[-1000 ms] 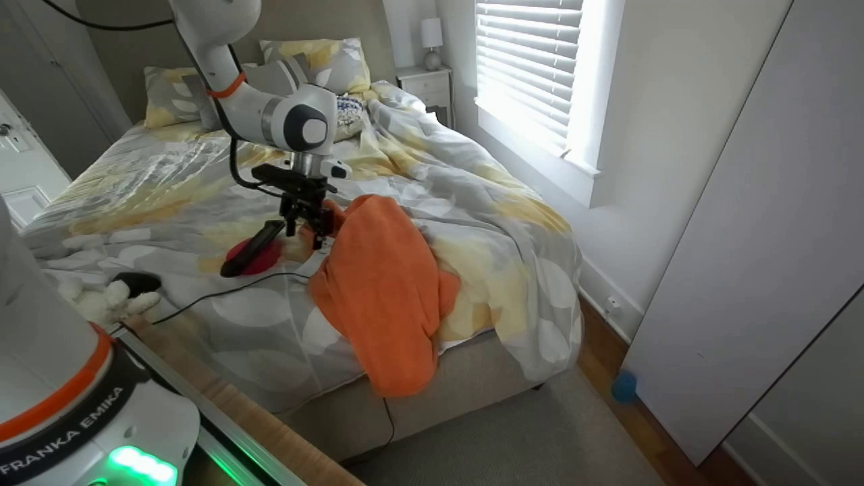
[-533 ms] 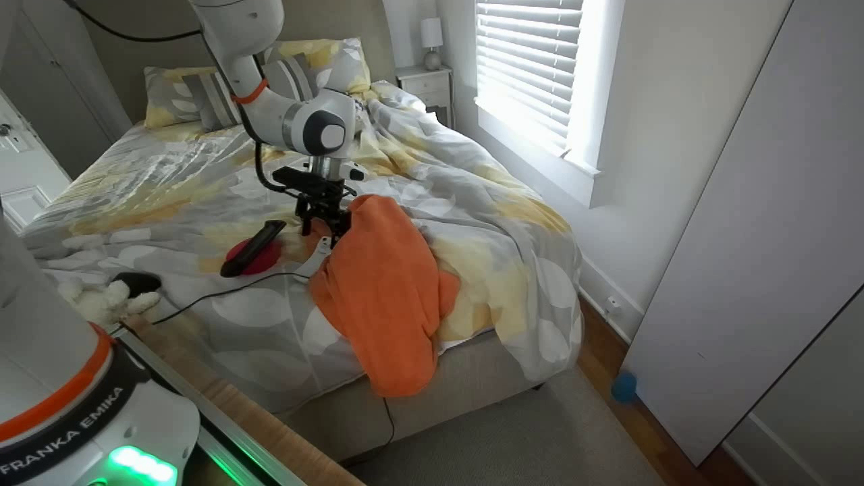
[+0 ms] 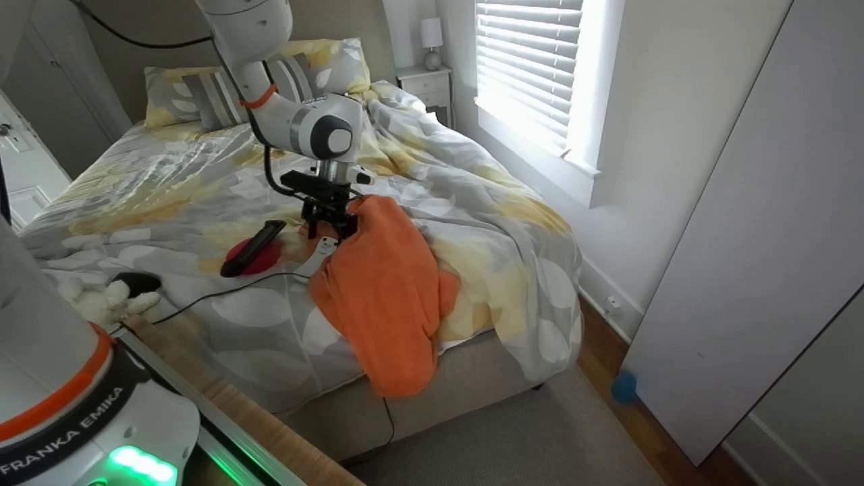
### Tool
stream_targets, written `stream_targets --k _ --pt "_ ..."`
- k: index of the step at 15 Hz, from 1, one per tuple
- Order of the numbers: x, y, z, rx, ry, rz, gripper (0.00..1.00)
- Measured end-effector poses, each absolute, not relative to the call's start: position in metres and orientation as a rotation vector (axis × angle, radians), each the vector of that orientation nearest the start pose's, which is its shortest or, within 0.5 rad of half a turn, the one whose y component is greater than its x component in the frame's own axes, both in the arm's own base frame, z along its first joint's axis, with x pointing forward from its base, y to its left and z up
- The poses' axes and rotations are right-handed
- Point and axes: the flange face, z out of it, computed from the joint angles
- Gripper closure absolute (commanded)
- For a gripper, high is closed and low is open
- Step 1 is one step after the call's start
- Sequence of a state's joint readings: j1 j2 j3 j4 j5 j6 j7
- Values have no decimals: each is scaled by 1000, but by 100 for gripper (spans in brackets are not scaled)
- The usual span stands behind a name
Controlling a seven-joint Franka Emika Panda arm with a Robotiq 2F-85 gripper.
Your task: Put the white remote control on top of the orange towel
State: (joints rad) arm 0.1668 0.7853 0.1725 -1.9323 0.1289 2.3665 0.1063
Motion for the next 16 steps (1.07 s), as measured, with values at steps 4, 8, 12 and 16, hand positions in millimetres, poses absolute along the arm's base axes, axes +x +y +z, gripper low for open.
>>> stream_targets --k 4,8,12,16 --pt "530 195 56 -2961 -148 574 29" --pt "532 194 54 -2961 -150 572 58" --pt "534 194 53 -2962 -152 568 58" --pt "541 197 73 -2956 -163 521 58"
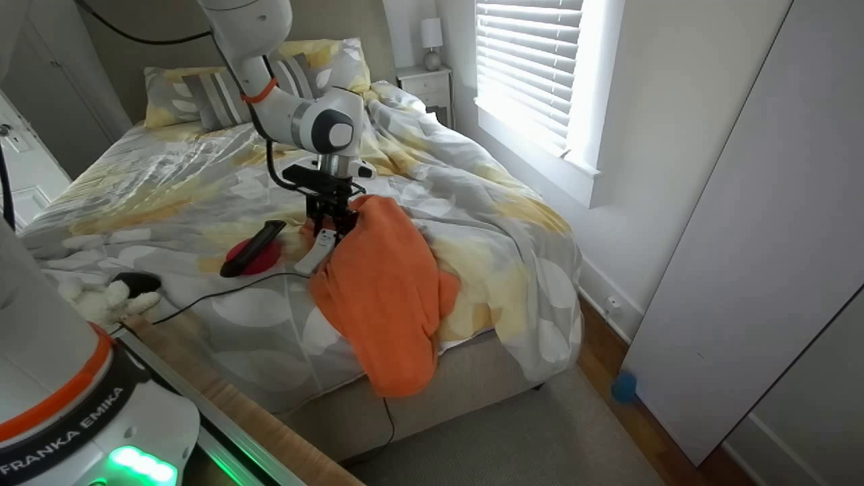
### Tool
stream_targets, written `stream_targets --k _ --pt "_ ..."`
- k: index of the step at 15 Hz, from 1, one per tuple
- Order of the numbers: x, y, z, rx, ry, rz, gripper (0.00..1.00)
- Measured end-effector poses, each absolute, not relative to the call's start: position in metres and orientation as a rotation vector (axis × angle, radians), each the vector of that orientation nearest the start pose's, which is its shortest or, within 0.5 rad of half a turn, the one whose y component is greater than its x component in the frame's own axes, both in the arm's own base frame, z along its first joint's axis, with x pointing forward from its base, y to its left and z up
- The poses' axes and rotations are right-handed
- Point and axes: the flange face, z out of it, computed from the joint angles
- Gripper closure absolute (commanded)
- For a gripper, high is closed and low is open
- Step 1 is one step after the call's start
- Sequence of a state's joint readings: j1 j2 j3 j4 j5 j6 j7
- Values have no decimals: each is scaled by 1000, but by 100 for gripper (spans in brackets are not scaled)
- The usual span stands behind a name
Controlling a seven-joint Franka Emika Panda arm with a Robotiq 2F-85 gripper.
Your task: Put the white remote control on top of the orange towel
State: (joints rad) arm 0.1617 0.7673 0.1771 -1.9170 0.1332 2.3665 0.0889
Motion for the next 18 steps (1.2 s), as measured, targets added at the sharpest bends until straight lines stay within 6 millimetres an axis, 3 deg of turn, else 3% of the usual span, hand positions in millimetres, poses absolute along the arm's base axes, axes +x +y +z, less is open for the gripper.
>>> stream_targets --k 5,8,11,14,18 --pt "554 196 142 -2839 -188 338 58" --pt "555 186 170 -2701 -197 230 58" --pt "554 165 183 -2568 -202 99 58" --pt "558 138 183 -2531 -154 -131 58" --pt "555 134 194 -2555 -113 -445 58"
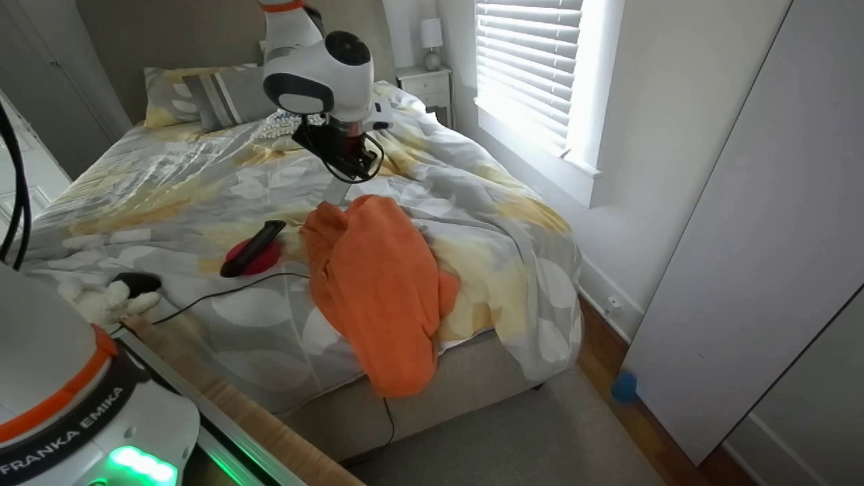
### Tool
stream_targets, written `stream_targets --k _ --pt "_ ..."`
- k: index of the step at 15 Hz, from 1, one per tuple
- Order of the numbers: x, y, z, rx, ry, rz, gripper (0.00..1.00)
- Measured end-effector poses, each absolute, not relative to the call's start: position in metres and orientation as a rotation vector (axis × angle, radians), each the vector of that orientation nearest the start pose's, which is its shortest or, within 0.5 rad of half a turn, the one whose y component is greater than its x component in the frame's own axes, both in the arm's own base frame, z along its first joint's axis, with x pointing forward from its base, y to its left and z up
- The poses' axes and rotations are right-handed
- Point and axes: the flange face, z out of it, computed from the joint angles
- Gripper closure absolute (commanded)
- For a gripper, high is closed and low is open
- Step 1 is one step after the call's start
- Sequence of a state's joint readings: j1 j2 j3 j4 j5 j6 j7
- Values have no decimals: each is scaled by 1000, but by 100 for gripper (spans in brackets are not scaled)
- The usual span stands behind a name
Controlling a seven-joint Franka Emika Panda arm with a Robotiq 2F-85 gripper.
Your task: Put the white remote control on top of the orange towel
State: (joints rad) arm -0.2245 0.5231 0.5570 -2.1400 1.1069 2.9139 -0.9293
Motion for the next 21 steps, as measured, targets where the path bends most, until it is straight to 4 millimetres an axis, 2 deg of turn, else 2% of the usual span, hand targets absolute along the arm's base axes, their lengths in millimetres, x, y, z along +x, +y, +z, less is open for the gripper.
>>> stream_targets --k 3,5,8,9,10,14,15,21 --pt "550 145 220 -2603 -102 -665 58" --pt "552 150 245 -2651 -112 -805 58" --pt "572 151 294 -2669 -64 -1008 58" --pt "580 152 308 -2663 -43 -1078 33" --pt "585 152 315 -2658 -27 -1134 33" --pt "587 157 304 -2655 1 -1152 33" --pt "587 157 302 -2655 3 -1148 58" --pt "596 155 303 -2617 -23 -1179 58"
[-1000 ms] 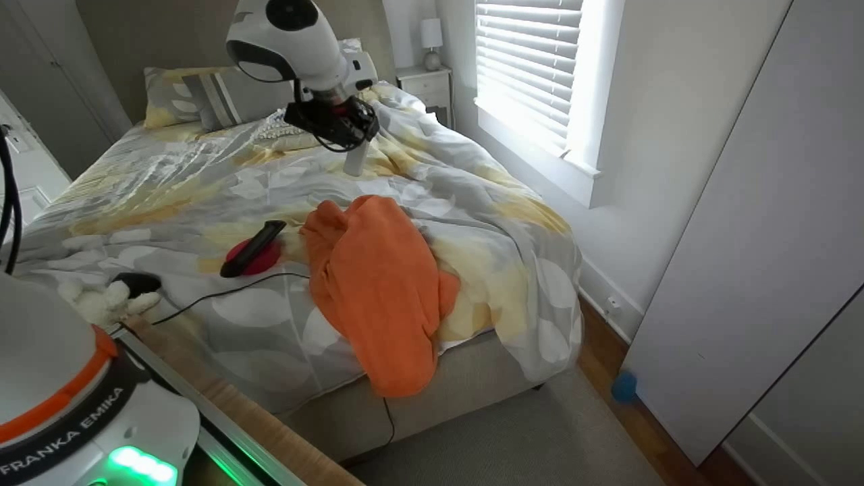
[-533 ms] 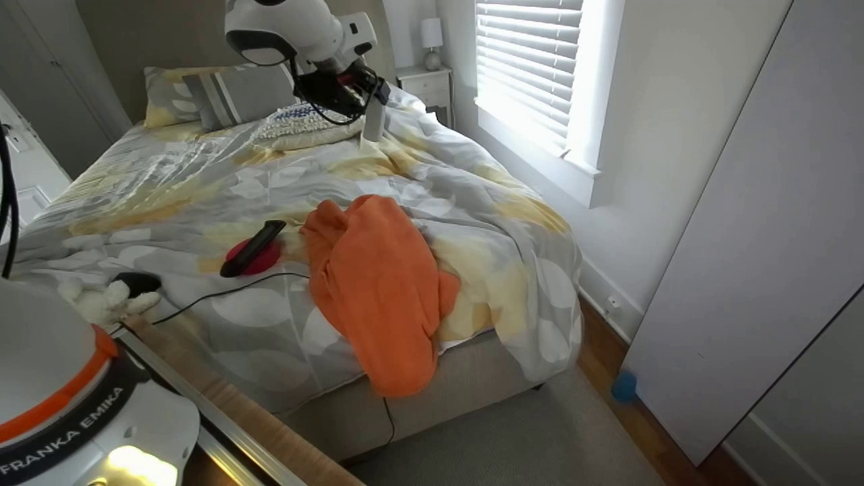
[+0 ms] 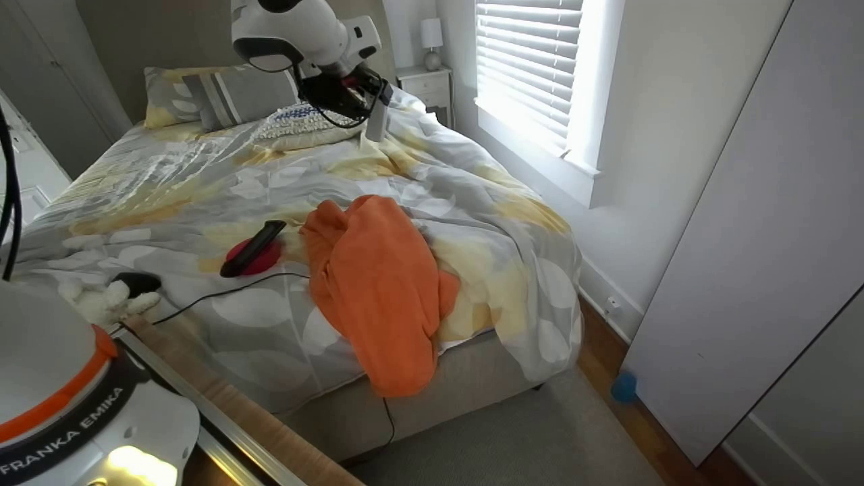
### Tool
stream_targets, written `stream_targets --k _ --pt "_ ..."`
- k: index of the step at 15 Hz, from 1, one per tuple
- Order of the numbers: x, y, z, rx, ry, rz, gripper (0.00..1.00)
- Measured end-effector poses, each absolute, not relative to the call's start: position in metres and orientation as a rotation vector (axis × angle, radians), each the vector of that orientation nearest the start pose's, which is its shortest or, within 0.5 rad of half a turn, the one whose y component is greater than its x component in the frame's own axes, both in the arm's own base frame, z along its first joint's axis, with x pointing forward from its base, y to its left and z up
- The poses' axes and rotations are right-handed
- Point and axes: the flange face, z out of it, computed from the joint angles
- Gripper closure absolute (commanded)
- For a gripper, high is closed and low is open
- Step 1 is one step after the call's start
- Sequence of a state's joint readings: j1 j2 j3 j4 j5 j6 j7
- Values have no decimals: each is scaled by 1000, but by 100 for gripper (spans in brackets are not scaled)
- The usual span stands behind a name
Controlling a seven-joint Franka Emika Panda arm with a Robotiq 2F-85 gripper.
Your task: Put the white remote control on top of the orange towel
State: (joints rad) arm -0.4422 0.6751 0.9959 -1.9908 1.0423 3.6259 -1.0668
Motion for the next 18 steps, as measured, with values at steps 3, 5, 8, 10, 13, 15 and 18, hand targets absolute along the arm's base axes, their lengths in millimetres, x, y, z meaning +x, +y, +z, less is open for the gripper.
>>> stream_targets --k 3,5,8,10,13,15,18 --pt "608 152 305 -2514 -63 -1218 58" --pt "610 143 300 -2454 -84 -1242 58" --pt "604 121 278 -2395 -102 -1239 58" --pt "595 109 259 -2362 -144 -1229 58" --pt "578 96 230 -2326 -209 -1216 58" --pt "566 87 213 -2310 -242 -1210 58" --pt "548 70 192 -2282 -299 -1229 58"
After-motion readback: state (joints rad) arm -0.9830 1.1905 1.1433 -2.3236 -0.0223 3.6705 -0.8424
